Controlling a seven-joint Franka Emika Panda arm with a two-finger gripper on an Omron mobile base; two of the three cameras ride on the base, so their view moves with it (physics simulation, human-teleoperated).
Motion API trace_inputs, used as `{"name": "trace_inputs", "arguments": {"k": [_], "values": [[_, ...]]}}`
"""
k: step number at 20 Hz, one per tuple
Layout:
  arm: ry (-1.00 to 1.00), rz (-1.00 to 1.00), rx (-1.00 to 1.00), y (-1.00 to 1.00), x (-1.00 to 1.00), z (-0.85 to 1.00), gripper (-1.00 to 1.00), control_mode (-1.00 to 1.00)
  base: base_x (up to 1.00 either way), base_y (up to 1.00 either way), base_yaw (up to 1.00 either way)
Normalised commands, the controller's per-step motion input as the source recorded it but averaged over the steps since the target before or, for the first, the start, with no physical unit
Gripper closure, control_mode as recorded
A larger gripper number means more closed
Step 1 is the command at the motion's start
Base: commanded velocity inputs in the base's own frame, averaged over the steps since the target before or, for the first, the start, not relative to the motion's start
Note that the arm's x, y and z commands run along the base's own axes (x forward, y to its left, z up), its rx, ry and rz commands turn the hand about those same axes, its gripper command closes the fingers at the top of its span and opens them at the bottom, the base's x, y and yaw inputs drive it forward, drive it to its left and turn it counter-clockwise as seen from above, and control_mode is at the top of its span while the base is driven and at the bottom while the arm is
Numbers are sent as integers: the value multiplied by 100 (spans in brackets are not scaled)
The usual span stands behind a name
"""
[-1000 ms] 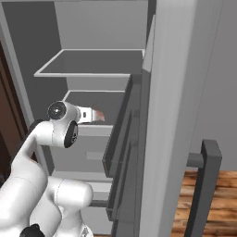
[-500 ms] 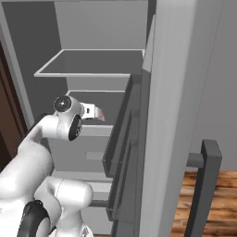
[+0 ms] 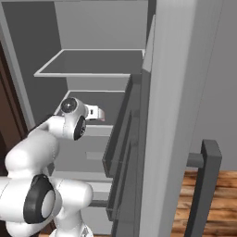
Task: Place one onion and one steak in each tupperware on the nearby counter, to pack two identical lunches.
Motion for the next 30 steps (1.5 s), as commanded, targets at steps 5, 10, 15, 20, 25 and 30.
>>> {"name": "trace_inputs", "arguments": {"k": [5,10,15,20,25,30], "values": [[6,0,0,0,36,-17,-100,-100,0,0,0],[6,1,0,0,49,-22,-100,-100,0,0,0],[7,1,0,0,47,-31,-100,-100,0,0,0],[1,2,0,0,42,-23,-100,-100,0,0,0],[3,2,0,0,36,-29,-100,-100,0,0,0],[1,1,0,0,32,-31,-100,-100,0,0,0]]}}
